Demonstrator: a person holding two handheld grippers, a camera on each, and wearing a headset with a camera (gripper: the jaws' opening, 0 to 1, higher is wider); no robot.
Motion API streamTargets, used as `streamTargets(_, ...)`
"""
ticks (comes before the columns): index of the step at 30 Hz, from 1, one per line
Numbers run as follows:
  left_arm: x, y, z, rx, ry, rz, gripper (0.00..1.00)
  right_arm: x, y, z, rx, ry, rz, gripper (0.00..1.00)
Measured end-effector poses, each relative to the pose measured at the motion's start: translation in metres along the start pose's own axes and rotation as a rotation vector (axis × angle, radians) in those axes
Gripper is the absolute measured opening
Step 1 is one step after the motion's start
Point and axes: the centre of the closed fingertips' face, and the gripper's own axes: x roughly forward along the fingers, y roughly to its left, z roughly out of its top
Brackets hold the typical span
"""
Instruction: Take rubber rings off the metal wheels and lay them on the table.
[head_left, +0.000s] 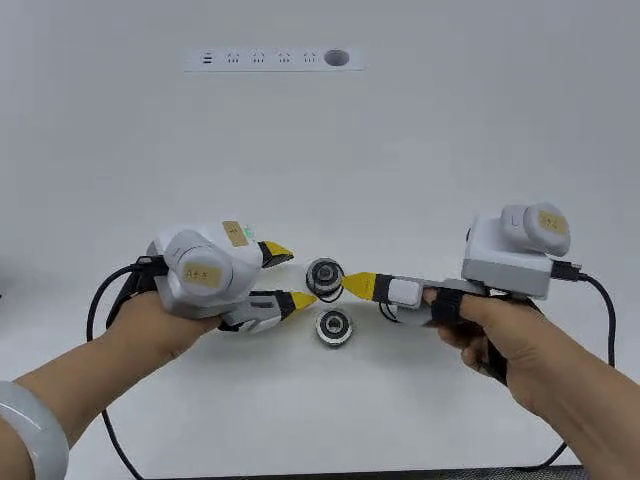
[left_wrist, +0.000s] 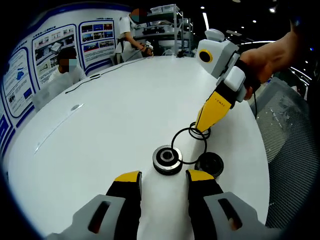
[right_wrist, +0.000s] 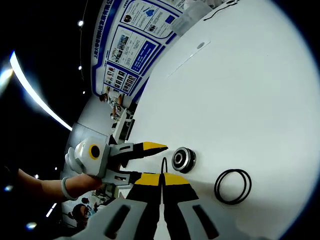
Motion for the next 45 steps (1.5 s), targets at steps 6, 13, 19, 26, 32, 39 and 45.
streamTargets(6, 0.0, 0.0, -0.002, -0.005, 0.003, 0.0, 0.37, -0.018, -0.013, -0.001, 0.033, -0.029, -0.032, 0.02)
streamTargets(13, 0.0, 0.0, -0.003, -0.012, 0.005, 0.001, 0.36, -0.034, -0.028, 0.002, 0.058, -0.061, -0.069, 0.02)
streamTargets(19, 0.0, 0.0, -0.004, -0.015, 0.006, 0.002, 0.36, -0.041, -0.041, 0.0, 0.068, -0.061, -0.102, 0.02)
streamTargets(26, 0.0, 0.0, -0.004, -0.018, 0.008, 0.002, 0.36, -0.046, -0.059, -0.009, 0.084, -0.052, -0.156, 0.02)
streamTargets(32, 0.001, 0.0, -0.005, -0.017, 0.009, 0.002, 0.35, -0.047, -0.064, -0.011, 0.081, -0.048, -0.18, 0.02)
streamTargets(39, 0.001, 0.0, -0.004, -0.019, 0.007, 0.002, 0.36, -0.046, -0.068, -0.013, 0.047, -0.032, -0.205, 0.04)
streamTargets(45, 0.001, 0.001, -0.004, -0.018, 0.006, 0.002, 0.36, -0.047, -0.069, -0.013, -0.006, -0.014, -0.229, 0.07)
